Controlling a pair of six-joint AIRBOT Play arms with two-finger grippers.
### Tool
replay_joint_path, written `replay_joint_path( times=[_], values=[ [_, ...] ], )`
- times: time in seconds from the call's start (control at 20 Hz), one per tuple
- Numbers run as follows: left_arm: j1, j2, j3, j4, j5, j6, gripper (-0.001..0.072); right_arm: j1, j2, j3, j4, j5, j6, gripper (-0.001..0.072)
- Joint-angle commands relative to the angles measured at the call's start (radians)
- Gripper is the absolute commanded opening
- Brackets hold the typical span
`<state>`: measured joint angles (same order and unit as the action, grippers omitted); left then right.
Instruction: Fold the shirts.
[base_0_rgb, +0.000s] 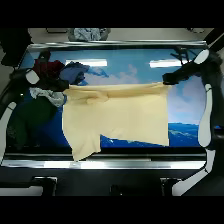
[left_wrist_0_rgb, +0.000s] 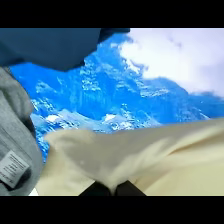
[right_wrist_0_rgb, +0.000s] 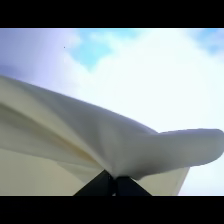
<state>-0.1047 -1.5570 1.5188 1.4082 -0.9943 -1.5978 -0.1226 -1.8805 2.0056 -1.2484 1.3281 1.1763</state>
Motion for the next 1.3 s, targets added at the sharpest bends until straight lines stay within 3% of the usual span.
replay_joint_path(
  times=[0.0, 0.05, 0.1, 0.15, 0.2, 0.35, 0.4, 0.5, 0.65, 0.75, 1.1, 1.2, 1.25],
  values=[
    [0.010, -0.096, -0.013, -0.186, 0.000, 0.003, 0.0026, 0.039, -0.065, 0.002, 0.021, -0.091, 0.063, 0.0068],
    [0.021, -0.095, -0.005, -0.229, -0.009, 0.004, 0.0082, 0.029, -0.053, 0.003, 0.035, -0.097, 0.062, 0.0293],
    [0.046, -0.092, 0.022, -0.261, -0.043, 0.004, 0.0343, 0.008, -0.027, 0.003, 0.068, -0.090, 0.039, 0.0648],
    [0.079, -0.091, 0.061, -0.269, -0.106, 0.004, 0.0574, -0.020, 0.004, 0.003, 0.091, -0.068, -0.015, 0.0696],
    [0.122, -0.091, 0.104, -0.268, -0.198, 0.027, 0.0630, -0.062, 0.038, 0.003, 0.080, -0.019, -0.061, 0.0696],
    [0.256, -0.066, 0.087, -0.268, -0.454, 0.084, 0.0608, -0.229, 0.085, 0.003, 0.050, 0.289, -0.089, 0.0642],
    [0.285, -0.044, 0.027, -0.269, -0.505, 0.086, 0.0605, -0.283, 0.085, -0.005, 0.048, 0.402, -0.118, 0.0604],
    [0.312, 0.037, -0.189, -0.268, -0.515, 0.153, 0.0605, -0.353, 0.105, -0.075, 0.045, 0.532, -0.165, 0.0604],
    [0.333, 0.163, -0.549, -0.300, -0.355, 0.217, 0.0604, -0.380, 0.203, -0.293, 0.020, 0.451, -0.171, 0.0603],
    [0.336, 0.193, -0.674, -0.385, -0.251, 0.266, 0.0604, -0.377, 0.246, -0.404, 0.048, 0.392, -0.183, 0.0603],
    [0.270, 0.146, -0.700, -0.441, -0.103, 0.282, 0.0589, -0.377, 0.277, -0.544, 0.032, 0.359, -0.220, 0.0603],
    [0.261, 0.131, -0.700, -0.441, -0.075, 0.277, 0.0290, -0.377, 0.317, -0.655, 0.021, 0.311, -0.246, 0.0615],
    [0.259, 0.130, -0.700, -0.441, -0.065, 0.271, 0.0174, -0.377, 0.336, -0.708, 0.009, 0.287, -0.256, 0.0632]
  ],
)
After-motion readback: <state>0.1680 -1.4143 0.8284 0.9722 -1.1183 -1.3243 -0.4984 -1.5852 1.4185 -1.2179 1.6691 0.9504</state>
